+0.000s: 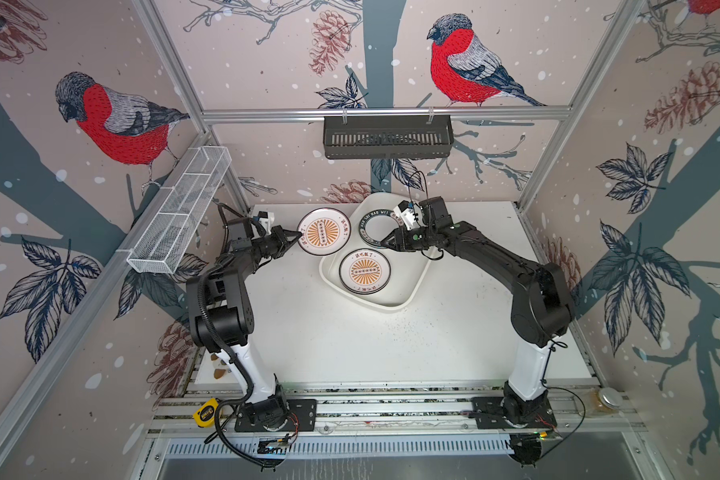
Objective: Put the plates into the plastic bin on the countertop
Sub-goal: 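Carry the upright plate over the bin toward the right gripper with the left gripper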
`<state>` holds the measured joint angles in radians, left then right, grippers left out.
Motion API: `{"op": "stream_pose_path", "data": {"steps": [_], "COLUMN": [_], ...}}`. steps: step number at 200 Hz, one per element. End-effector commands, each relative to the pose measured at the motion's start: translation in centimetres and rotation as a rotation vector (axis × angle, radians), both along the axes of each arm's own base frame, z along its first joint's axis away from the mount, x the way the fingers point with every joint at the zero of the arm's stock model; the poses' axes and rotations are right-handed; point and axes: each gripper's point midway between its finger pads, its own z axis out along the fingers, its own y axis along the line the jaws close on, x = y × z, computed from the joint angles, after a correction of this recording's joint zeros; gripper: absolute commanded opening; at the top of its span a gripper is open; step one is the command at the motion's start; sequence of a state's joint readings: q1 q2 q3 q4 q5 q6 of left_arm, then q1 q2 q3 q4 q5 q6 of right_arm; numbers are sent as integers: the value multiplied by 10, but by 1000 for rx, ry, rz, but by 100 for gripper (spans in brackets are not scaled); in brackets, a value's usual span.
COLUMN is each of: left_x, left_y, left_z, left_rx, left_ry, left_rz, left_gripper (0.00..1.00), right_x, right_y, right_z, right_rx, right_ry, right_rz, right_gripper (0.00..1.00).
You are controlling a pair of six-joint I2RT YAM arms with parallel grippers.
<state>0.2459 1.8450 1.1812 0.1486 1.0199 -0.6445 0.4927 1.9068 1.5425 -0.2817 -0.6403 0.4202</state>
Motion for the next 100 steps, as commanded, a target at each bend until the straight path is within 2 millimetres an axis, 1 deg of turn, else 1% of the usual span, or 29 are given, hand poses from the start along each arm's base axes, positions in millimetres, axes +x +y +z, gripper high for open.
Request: {"op": "stream_pose_path", "data": {"steps": [1,40,64,100], "left_x": [-4,-9,-11,-17], "left_y": [-21,-59,-76,-94], "left_z": [18,29,41,52], "left_rx": [15,74,97,131], "left_ry": [-84,-129,-163,-205], "left_rz": [-74,-164,-203,-249], "left_gripper": [0,0,0,0], "right_x": [6,5,3,0], "right_y": [4,8,7,2], "right_z": [10,24,28,26], "right_rx": [25,58,67,58], "right_ry": [-52,-92,-105,-112], "right_rz": [-11,-17,-19,-30], "right_gripper": [44,46,46,46]}}
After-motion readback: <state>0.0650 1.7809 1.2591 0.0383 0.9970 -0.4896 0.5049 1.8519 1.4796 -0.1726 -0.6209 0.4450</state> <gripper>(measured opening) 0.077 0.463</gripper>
